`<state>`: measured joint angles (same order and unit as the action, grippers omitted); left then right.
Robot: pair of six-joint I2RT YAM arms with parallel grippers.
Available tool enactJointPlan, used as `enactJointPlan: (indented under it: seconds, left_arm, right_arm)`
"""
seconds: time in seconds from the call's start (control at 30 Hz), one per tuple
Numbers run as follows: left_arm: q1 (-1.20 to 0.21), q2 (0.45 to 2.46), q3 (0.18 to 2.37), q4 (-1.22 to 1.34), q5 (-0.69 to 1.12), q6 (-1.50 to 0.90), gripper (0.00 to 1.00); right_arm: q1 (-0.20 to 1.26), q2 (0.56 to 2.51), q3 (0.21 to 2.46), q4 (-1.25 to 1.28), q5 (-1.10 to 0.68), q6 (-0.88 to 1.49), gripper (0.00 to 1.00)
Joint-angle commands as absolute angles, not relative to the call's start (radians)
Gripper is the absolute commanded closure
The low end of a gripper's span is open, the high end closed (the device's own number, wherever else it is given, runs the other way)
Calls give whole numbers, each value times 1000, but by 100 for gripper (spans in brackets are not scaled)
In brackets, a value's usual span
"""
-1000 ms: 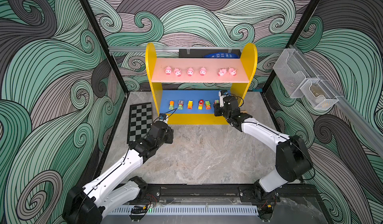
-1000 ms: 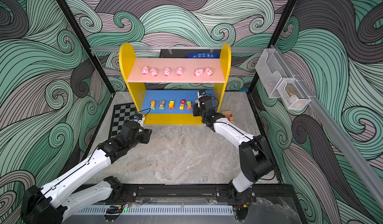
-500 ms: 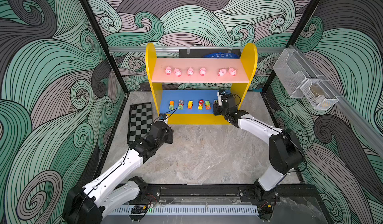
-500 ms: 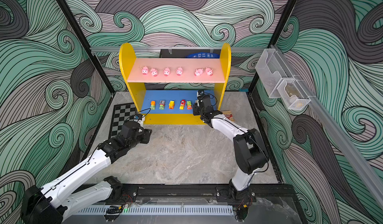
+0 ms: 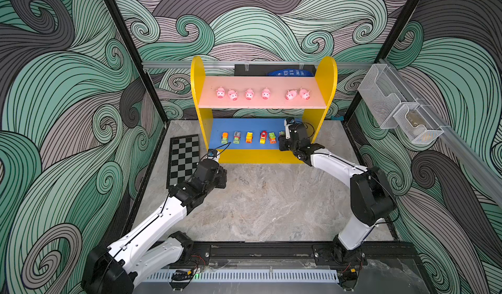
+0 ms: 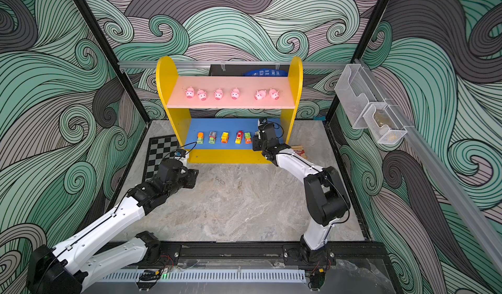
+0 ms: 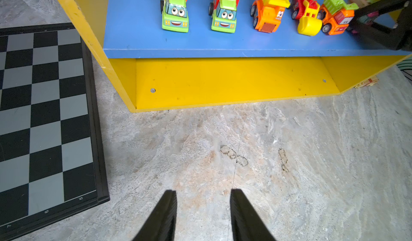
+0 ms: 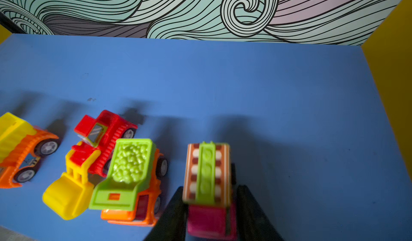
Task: Organize plastic toys on shelves
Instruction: Place the plastic toy on the shelf.
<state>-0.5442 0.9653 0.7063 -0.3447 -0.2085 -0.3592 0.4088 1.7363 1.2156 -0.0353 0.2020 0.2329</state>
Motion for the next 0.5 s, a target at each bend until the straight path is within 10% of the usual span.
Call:
enactJointPlan:
  seconds: [0.0,0.47]
  left_arm:
    - [-539,951,706,-352,-204,-358,56]
    - [-538,947,705,-351,-204,-358,56]
  right_arm:
    - [403,1744,1239,-41,196,248,54]
    - [403,1612,1219,-69,193,251,47]
